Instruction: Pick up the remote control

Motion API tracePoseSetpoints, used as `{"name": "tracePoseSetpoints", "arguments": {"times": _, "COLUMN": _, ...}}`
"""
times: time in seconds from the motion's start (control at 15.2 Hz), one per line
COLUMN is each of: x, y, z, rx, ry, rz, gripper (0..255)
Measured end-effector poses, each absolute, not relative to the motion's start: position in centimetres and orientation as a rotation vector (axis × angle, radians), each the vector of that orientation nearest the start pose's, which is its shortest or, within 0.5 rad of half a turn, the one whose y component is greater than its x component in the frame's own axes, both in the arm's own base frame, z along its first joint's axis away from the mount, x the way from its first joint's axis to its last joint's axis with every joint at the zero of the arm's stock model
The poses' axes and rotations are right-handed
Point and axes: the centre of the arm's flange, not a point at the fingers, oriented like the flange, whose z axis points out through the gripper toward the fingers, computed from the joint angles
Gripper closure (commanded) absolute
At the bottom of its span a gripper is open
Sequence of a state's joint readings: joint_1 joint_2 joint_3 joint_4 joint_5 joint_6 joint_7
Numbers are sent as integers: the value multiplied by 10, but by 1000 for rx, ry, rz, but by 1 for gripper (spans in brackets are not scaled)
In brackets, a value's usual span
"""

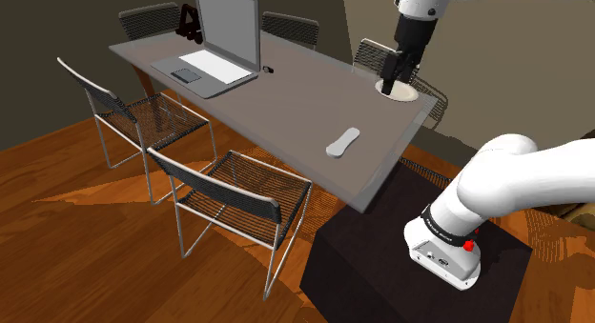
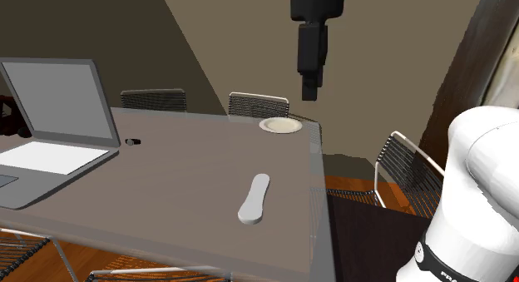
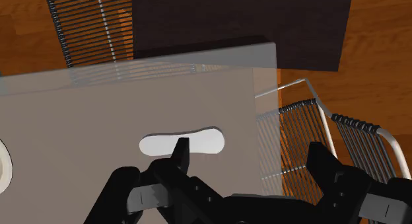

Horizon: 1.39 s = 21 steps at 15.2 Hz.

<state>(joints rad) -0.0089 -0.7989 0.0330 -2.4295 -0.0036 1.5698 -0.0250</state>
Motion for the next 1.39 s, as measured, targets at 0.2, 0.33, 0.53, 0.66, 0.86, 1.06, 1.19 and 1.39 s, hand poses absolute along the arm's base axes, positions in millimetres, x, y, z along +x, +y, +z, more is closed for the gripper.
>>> {"name": "tracePoseSetpoints", "arguments": {"times": 0.2, "x": 310, "y": 7, "z": 544, "rx": -3165, "ry": 26, "rz": 96, "gripper": 0}}
{"name": "tracePoseSetpoints", "arguments": {"times": 0.33, "x": 323, "y": 7, "z": 525, "rx": -3159, "ry": 157, "rz": 91, "gripper": 0}}
{"name": "tracePoseSetpoints", "arguments": {"times": 0.53, "x": 340, "y": 1, "z": 492, "rx": -3137, "ry": 373, "rz": 81, "gripper": 0}}
{"name": "tracePoseSetpoints", "arguments": {"times": 0.66, "x": 350, "y": -7, "z": 472, "rx": -3114, "ry": 516, "rz": 74, "gripper": 0}}
{"name": "tracePoseSetpoints", "arguments": {"times": 0.86, "x": 373, "y": -15, "z": 437, "rx": -3066, "ry": 733, "rz": 65, "gripper": 0}}
{"name": "tracePoseSetpoints", "arguments": {"times": 1.06, "x": 388, "y": -26, "z": 404, "rx": -3002, "ry": 944, "rz": 54, "gripper": 0}}
{"name": "tracePoseSetpoints", "arguments": {"times": 1.19, "x": 399, "y": -36, "z": 384, "rx": -2952, "ry": 1082, "rz": 46, "gripper": 0}}
{"name": "tracePoseSetpoints", "arguments": {"times": 1.39, "x": 414, "y": -52, "z": 351, "rx": -2866, "ry": 1283, "rz": 34, "gripper": 0}}
